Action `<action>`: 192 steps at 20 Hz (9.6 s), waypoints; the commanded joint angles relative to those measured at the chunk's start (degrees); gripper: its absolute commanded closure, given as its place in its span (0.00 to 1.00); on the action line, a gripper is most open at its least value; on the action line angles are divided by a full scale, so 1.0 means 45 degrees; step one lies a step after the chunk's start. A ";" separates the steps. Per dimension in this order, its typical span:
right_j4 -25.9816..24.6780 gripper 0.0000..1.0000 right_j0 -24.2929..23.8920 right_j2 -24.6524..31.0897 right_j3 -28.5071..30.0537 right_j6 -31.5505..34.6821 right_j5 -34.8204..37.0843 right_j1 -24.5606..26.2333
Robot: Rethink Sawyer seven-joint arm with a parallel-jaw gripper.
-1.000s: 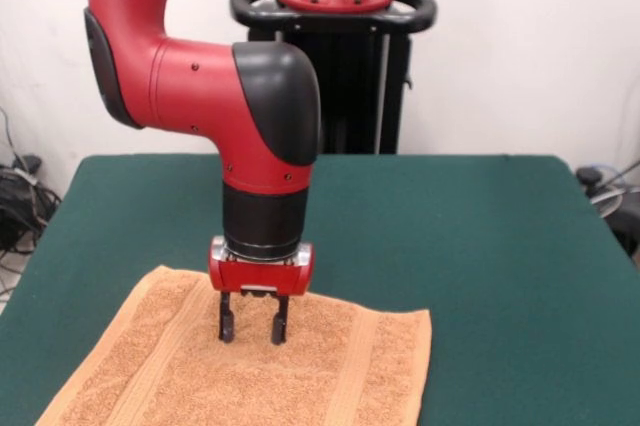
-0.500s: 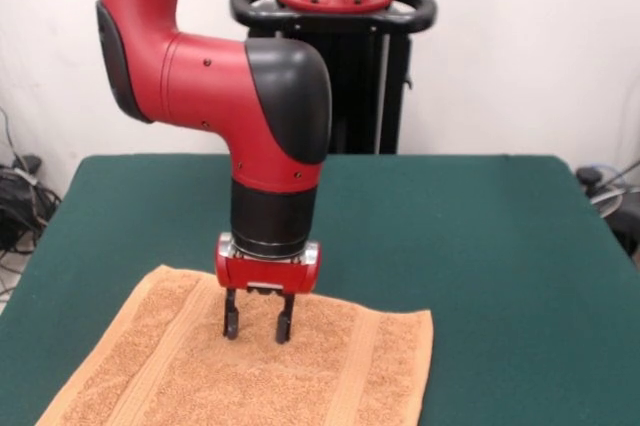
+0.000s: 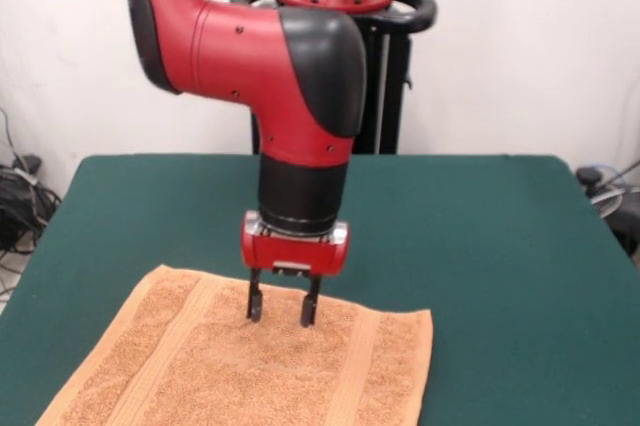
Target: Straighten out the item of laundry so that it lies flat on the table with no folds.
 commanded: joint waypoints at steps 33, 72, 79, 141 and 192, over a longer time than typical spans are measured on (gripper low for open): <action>0.1682 0.00 0.0957 -0.0588 0.0079 0.3427 -0.0319 0.0841; 0.1635 0.00 0.0136 -0.0235 -0.1300 0.2812 -0.2997 0.3695; 0.2215 0.00 0.0556 -0.0338 -0.1235 0.3205 -0.2727 0.3615; 0.6400 0.00 0.3422 -0.2077 0.0644 0.3772 -0.0911 0.1530; 0.3047 0.00 -0.0430 0.0558 0.0961 0.3147 -0.4605 0.1718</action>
